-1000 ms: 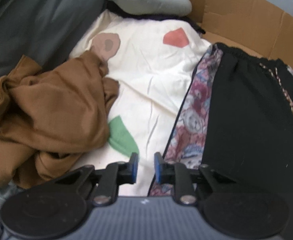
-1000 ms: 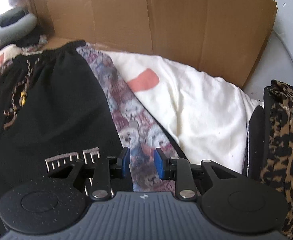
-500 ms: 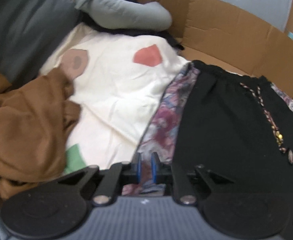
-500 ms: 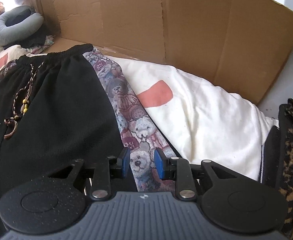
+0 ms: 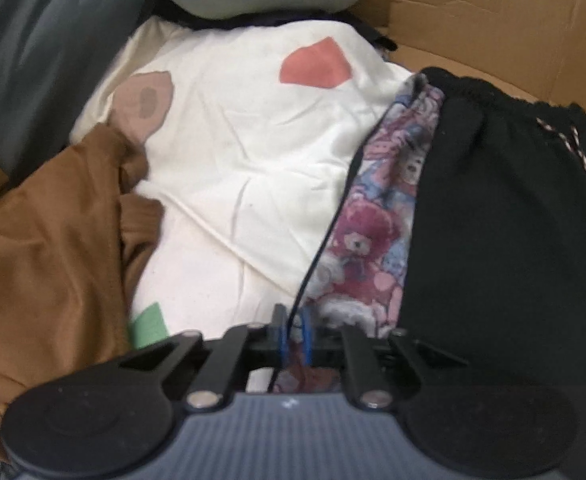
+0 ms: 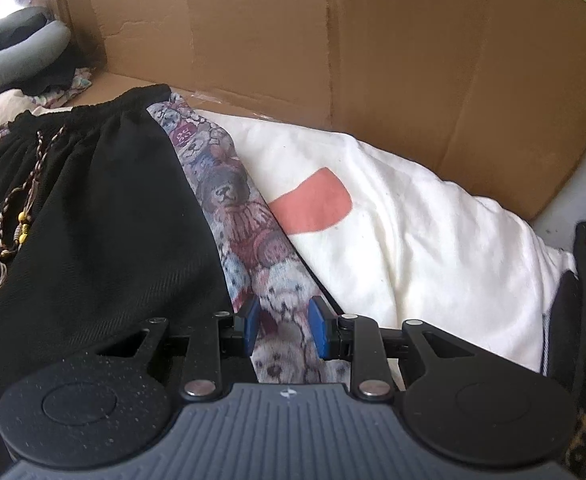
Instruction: Fold clothes
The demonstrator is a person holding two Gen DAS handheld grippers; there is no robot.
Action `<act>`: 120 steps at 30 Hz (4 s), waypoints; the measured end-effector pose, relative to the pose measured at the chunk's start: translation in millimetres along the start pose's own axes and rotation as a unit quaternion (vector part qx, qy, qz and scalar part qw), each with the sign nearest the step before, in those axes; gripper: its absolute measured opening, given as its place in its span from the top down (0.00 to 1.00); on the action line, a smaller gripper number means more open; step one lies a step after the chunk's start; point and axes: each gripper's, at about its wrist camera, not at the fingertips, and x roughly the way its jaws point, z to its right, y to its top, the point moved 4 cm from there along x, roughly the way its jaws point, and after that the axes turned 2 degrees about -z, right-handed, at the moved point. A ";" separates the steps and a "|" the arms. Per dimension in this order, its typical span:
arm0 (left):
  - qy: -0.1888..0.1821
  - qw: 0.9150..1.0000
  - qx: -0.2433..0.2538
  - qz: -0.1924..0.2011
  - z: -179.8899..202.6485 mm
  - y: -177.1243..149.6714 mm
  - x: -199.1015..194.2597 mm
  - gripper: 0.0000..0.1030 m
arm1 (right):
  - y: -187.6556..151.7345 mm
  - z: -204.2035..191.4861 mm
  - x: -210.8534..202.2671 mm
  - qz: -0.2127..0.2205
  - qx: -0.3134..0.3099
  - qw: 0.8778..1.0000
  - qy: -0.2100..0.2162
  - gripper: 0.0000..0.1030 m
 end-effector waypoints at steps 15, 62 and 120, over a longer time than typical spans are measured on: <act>-0.056 0.998 -0.011 0.037 29.8 35.5 6.7 0.89 | 36.3 -35.5 11.9 0.021 -0.021 0.999 0.027 0.69; -0.050 0.998 -0.024 0.026 69.6 118.4 55.8 0.85 | 138.4 -101.0 116.1 -0.021 -0.064 0.998 0.001 0.77; -0.030 0.998 0.063 0.001 -10.9 -63.9 -52.5 0.92 | -51.8 73.2 -75.2 -0.096 -0.112 0.989 -0.034 0.79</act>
